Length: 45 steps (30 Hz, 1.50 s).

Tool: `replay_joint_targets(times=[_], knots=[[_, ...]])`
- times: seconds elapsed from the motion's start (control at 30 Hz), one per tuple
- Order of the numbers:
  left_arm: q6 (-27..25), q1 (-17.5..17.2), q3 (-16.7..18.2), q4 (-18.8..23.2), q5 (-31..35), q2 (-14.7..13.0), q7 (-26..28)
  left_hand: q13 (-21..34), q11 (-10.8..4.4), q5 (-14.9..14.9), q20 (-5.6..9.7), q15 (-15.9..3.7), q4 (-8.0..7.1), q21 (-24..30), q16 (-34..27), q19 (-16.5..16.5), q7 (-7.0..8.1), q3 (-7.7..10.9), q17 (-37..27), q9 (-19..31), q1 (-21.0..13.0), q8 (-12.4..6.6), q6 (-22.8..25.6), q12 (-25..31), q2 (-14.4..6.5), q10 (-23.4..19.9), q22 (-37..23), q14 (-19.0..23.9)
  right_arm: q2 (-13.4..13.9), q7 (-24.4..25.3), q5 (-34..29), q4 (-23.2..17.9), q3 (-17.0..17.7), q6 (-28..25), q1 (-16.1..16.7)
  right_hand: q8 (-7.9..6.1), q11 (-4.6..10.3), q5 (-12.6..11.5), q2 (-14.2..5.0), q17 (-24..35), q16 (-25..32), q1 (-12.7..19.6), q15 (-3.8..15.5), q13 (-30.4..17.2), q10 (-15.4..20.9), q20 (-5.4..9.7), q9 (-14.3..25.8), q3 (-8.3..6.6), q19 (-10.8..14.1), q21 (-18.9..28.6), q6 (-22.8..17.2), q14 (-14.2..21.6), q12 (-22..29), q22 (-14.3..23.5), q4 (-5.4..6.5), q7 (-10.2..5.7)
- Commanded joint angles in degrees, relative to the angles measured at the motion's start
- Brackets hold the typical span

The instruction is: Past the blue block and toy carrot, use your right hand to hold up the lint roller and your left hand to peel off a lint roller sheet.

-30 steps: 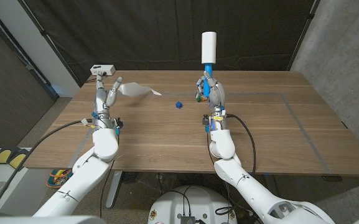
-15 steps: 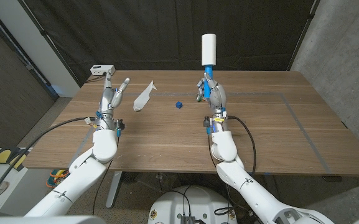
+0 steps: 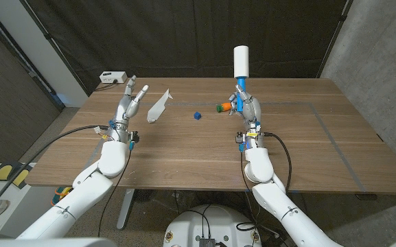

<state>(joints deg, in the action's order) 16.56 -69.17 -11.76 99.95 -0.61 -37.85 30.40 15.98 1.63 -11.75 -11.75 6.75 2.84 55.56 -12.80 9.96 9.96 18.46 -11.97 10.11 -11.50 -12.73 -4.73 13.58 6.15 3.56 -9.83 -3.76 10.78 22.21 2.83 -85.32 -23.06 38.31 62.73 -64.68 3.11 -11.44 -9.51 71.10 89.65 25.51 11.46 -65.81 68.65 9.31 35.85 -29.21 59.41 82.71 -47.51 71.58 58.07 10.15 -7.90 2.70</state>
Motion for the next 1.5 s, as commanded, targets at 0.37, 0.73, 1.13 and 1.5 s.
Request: replay_joint_targets(times=[0.37, 0.73, 1.13, 1.5], knots=[[7.5, 0.2, 1.3, -2.8, -3.5, 0.7, -4.5, -0.7, 0.11, -0.6, -0.33, 0.36, -0.11, -0.8, -0.6, 11.2, 0.02, -0.16, 0.4, 0.0, 0.5, 0.05, 1.5, 0.6, -0.8, -1.6, -0.2, 1.5, 6.1, 9.3, -3.0, -9.3, -0.8, -14.3, 2.3, 5.73, -5.67, 0.3, 0.27, -0.3, -0.9, 1.0, -0.03, 17.4, 4.7, -0.76, -8.0, -13.09, -0.3, -1.4, -3.3, -2.8, -10.6, -0.4, 10.43, 1.60], [8.5, 0.7, 1.7, -3.8, -4.3, 1.0, -5.7, -1.1, 0.17, -0.7, -0.39, 0.26, -0.10, -1.3, -0.3, 11.3, 0.03, -0.17, 0.5, 0.0, 0.6, 0.38, 1.5, 0.4, -1.0, -1.5, -0.2, 1.1, 6.3, 13.1, -2.2, -11.6, -0.9, -18.5, 3.2, 21.92, -7.49, 0.4, 5.43, -6.8, -10.8, -4.0, -0.87, 27.9, -7.0, -4.97, -19.1, -8.82, -2.9, -7.2, 14.3, -12.9, -15.8, -0.6, 7.04, 3.80], [8.9, 0.7, 2.0, -3.9, -4.3, 1.3, -6.0, -1.4, 0.08, -0.7, -0.41, 0.07, -0.12, -1.8, -0.2, 11.5, -0.02, -0.19, 0.6, 0.0, 0.7, 0.58, 1.7, 0.3, -1.2, -1.7, -0.2, 1.2, 3.4, 16.0, -1.1, -6.3, -1.4, -10.7, 2.6, 44.90, -10.02, -1.4, 11.55, -41.3, -46.3, -9.7, -12.50, 40.8, -41.3, -19.69, -24.2, -0.33, -29.6, -26.8, 33.6, -38.3, -28.6, -0.2, 1.34, -0.24], [9.4, 1.1, 2.1, -4.8, -5.0, 1.6, -6.5, -1.7, 0.13, -0.7, -0.42, -0.08, -0.15, -2.2, -0.1, 11.5, -0.03, -0.19, 0.7, 0.0, 0.8, 0.74, 1.9, 0.3, -1.5, -1.8, -0.2, 1.3, 2.3, 17.3, -3.0, -4.0, -1.6, -8.2, 1.3, 49.08, -10.49, -1.9, 11.72, -47.0, -59.7, -10.7, -15.04, 45.3, -54.4, -21.62, -23.7, 1.38, -49.4, -39.8, 34.6, -57.2, -34.8, -0.2, 0.43, -2.63]])
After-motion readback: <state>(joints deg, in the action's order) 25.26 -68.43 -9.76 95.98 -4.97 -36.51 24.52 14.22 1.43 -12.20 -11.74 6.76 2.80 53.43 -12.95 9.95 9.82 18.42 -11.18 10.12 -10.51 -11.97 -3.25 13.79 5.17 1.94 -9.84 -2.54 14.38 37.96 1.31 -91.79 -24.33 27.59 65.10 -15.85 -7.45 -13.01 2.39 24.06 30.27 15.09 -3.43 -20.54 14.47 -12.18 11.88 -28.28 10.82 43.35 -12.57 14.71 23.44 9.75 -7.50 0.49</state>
